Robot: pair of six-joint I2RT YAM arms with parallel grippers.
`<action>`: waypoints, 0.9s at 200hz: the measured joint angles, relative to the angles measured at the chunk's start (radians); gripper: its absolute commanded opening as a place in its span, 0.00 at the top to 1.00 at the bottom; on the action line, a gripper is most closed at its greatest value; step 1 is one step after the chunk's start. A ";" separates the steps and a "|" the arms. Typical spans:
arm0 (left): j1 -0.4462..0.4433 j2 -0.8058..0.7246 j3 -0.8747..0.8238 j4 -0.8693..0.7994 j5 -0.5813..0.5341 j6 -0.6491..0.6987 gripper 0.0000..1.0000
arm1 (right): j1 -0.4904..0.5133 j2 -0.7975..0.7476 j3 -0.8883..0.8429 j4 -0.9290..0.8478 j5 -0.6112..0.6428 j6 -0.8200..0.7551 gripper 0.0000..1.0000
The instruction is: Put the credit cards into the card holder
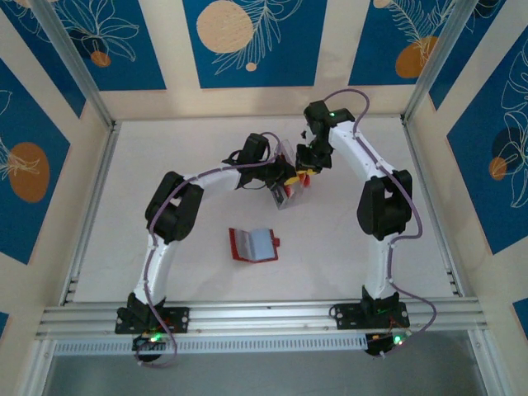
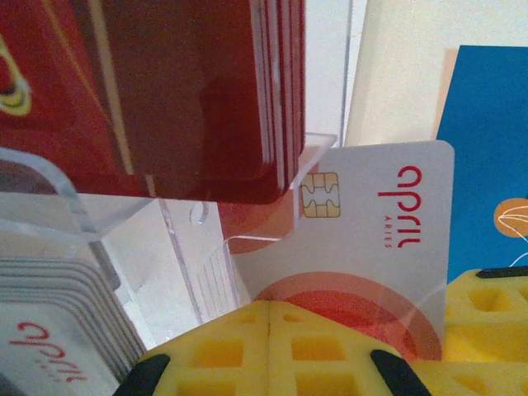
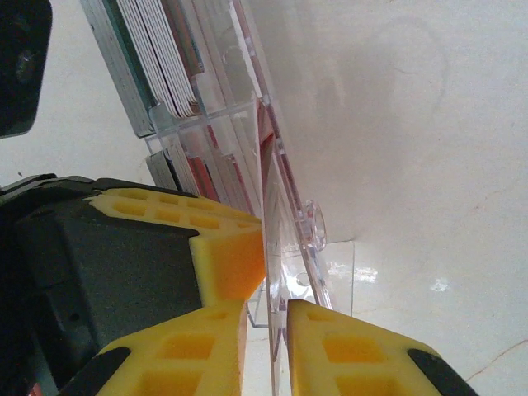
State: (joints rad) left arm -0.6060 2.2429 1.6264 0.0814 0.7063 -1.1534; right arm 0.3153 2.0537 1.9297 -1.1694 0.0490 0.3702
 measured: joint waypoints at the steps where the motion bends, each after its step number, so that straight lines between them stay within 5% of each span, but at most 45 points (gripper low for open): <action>1: 0.000 0.000 0.000 0.000 0.000 0.000 1.00 | 0.000 0.000 0.000 0.000 0.000 0.000 0.82; 43: 0.000 -0.002 -0.003 0.001 0.000 0.000 1.00 | 0.005 0.000 0.002 -0.004 0.001 -0.005 1.00; 125: 0.023 -0.085 -0.010 -0.018 0.045 0.004 0.99 | 0.008 0.000 0.055 -0.034 0.004 -0.007 1.00; 180: 0.038 -0.328 -0.166 -0.094 0.042 0.077 1.00 | 0.027 -0.023 0.071 -0.048 0.031 -0.005 1.00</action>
State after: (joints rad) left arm -0.5682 1.9144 1.4605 -0.0124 0.7486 -1.0763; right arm 0.3424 2.0308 2.0006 -1.2171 0.0795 0.3649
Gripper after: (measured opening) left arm 0.040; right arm 0.052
